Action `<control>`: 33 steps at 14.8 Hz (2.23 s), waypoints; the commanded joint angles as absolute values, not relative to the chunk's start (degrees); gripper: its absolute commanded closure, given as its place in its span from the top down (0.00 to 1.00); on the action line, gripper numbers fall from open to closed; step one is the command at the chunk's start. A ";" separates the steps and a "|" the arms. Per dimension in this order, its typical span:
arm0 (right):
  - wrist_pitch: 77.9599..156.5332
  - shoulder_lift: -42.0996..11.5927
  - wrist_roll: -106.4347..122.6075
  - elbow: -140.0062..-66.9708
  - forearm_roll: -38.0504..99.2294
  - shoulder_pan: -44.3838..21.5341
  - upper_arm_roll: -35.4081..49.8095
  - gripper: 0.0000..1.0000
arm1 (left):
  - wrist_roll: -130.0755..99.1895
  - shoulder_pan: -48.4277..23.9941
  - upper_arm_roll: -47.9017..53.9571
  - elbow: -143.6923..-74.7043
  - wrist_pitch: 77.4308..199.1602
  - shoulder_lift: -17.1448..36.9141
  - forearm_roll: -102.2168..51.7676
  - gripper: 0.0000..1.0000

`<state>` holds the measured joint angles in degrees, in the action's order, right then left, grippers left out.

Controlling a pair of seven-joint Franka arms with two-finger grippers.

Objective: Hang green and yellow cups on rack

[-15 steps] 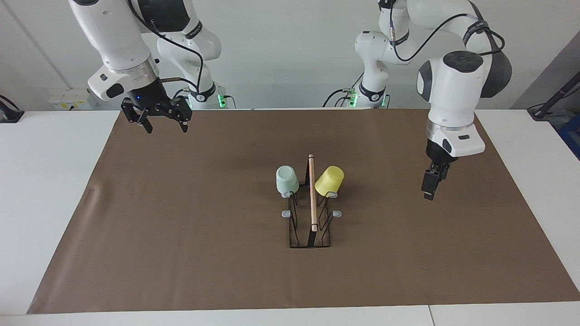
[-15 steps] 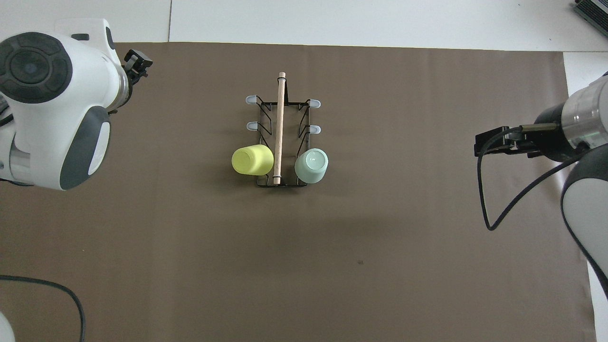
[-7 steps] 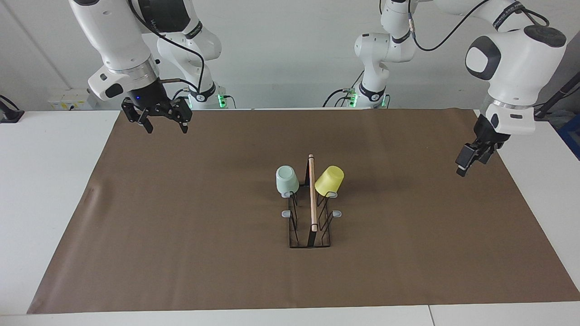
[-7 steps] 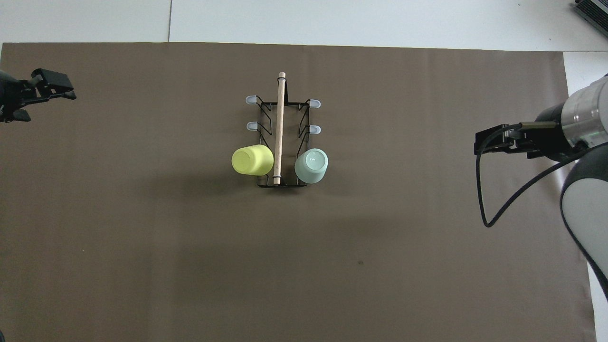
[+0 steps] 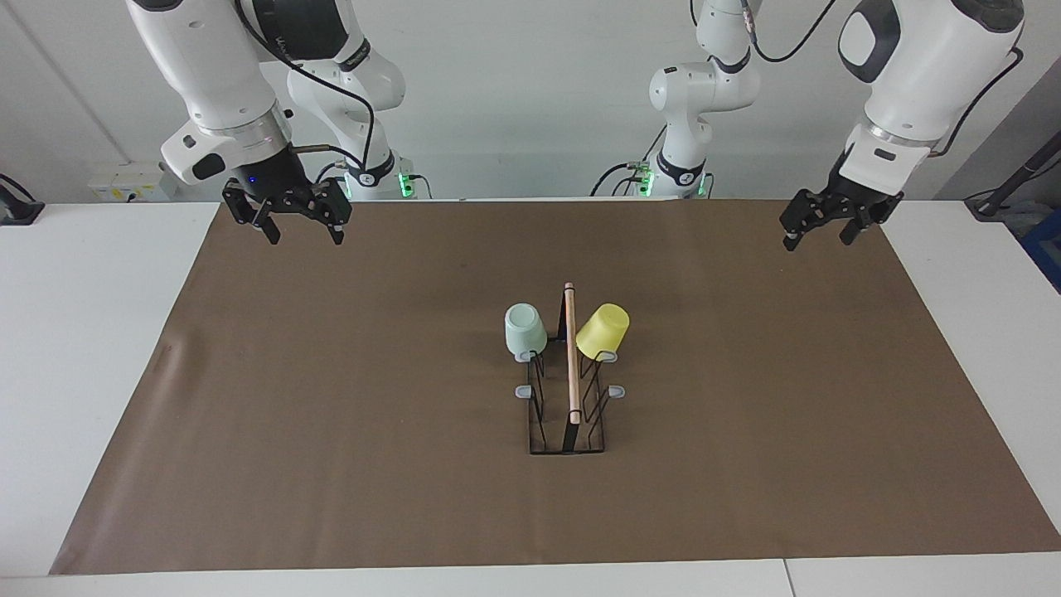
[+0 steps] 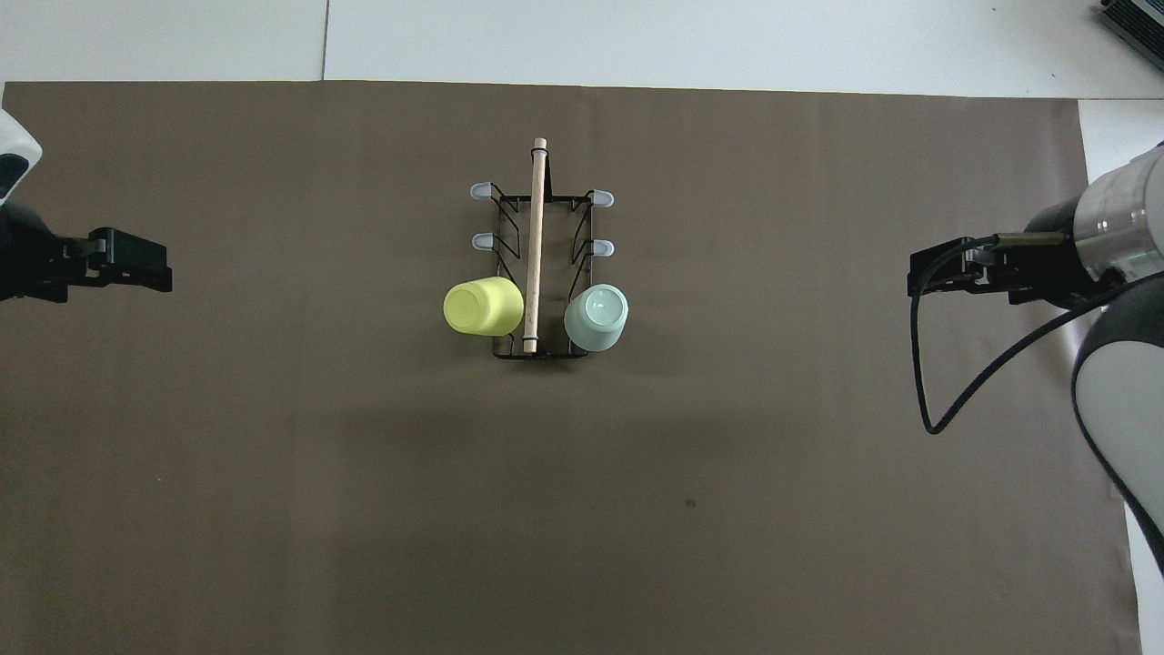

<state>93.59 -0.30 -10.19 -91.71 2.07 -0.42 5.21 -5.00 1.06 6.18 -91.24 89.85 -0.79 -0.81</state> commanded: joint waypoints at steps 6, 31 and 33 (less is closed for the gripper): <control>95.80 0.88 -11.51 -94.13 0.62 -0.70 4.75 1.00 | -1.14 3.51 7.47 -87.71 82.62 -1.58 -1.67 1.00; 95.98 1.05 -11.34 -94.57 0.44 -0.62 4.66 1.00 | 3.16 2.02 5.36 -90.53 82.62 -3.52 -1.23 1.00; 96.06 1.05 -11.34 -94.57 0.53 -0.62 4.66 1.00 | 3.16 1.76 5.45 -90.79 82.53 -3.69 -1.32 1.00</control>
